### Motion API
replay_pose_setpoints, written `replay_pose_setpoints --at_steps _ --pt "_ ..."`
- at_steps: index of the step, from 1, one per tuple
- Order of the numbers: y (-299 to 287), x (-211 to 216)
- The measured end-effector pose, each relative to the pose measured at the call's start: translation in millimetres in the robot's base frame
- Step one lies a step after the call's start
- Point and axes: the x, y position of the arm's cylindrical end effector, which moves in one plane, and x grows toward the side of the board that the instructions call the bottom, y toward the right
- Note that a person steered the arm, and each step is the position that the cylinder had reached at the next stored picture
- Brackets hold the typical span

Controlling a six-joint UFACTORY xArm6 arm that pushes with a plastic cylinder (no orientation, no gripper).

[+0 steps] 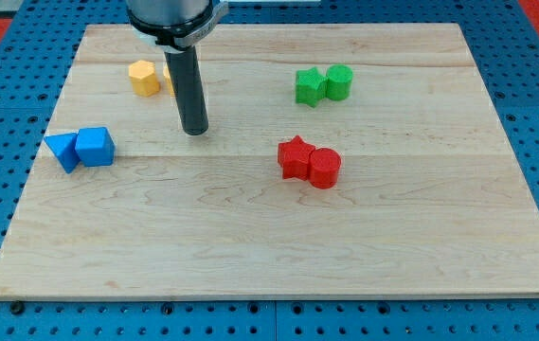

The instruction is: Move the blue blocks bottom right to the yellow blocks

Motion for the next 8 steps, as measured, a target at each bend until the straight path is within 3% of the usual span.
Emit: replay_pose_setpoints --at_steps 8 --pt "33 4"
